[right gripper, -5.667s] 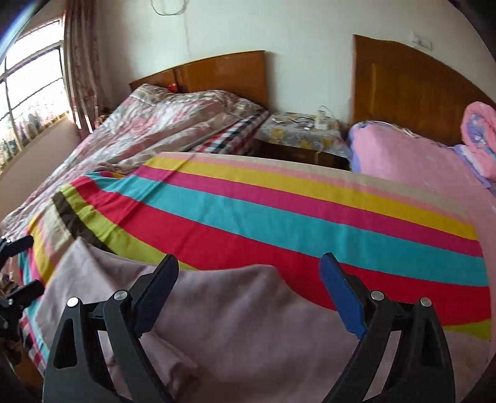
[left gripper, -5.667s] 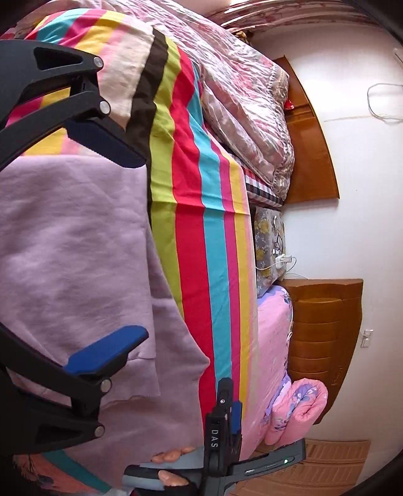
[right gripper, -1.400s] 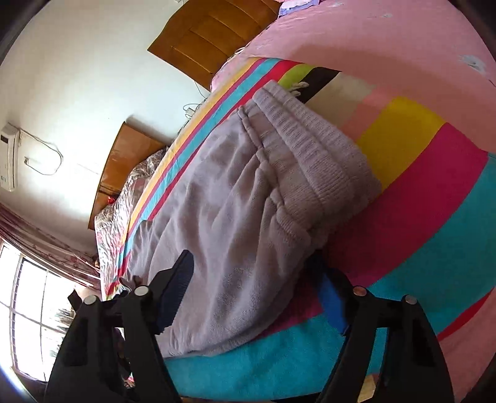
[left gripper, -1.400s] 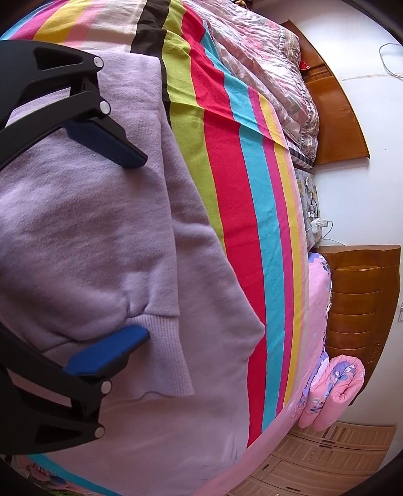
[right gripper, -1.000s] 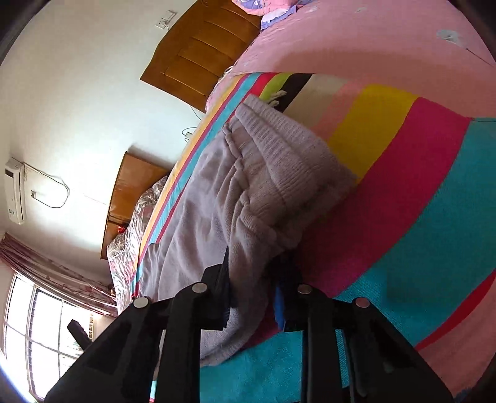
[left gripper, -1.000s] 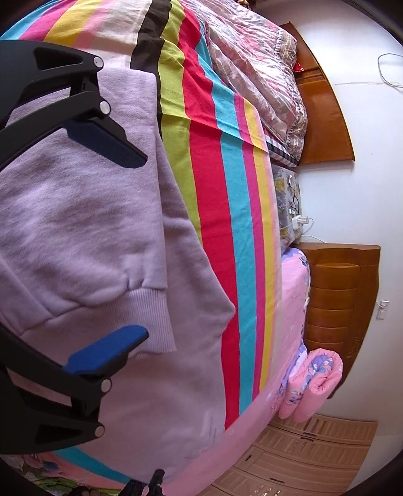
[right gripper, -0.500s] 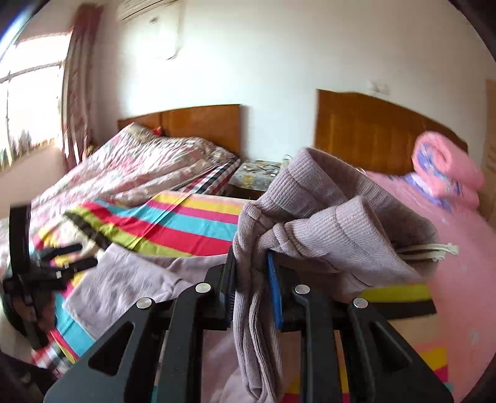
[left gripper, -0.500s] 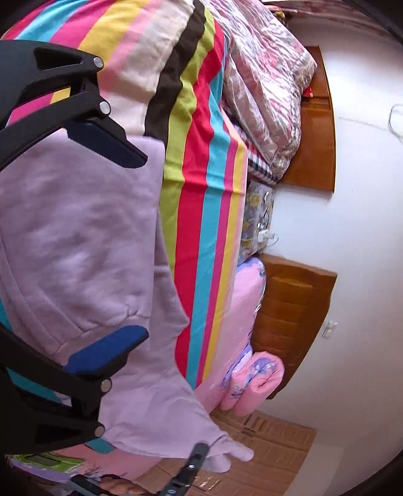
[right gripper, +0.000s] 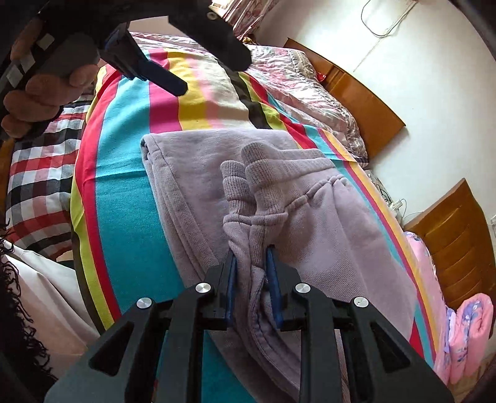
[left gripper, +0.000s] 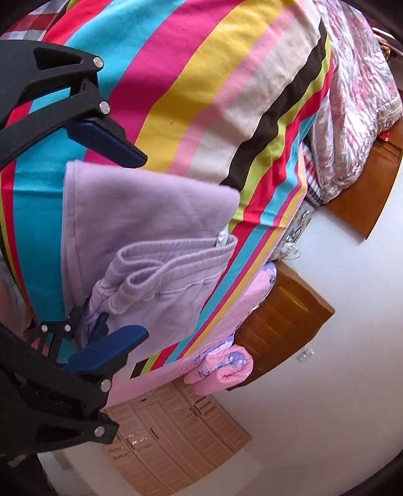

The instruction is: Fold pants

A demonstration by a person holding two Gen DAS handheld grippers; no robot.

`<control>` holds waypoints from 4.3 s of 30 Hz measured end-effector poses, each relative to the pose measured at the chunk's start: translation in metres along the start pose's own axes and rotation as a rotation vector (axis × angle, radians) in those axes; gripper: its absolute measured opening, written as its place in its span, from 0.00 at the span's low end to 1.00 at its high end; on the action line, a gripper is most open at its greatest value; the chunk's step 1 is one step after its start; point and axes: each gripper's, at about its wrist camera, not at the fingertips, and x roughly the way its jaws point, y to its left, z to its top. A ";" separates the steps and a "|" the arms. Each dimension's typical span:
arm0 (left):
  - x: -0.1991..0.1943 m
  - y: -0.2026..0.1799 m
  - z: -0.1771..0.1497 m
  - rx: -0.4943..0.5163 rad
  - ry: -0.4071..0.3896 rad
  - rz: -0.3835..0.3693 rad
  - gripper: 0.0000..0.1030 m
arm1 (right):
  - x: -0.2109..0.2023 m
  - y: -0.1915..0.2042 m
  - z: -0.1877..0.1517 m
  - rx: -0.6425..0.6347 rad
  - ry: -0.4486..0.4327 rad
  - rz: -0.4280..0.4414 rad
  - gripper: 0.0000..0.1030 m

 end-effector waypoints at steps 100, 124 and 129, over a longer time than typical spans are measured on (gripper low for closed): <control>0.088 -0.049 -0.045 0.500 -0.016 0.487 0.91 | -0.026 -0.102 -0.137 0.635 -0.125 0.271 0.58; 0.089 -0.043 -0.044 0.512 -0.024 0.464 0.96 | 0.105 -0.284 -0.077 0.663 -0.111 0.486 0.69; 0.089 -0.042 -0.043 0.516 -0.019 0.457 0.97 | 0.118 -0.312 -0.084 0.754 -0.094 0.317 0.66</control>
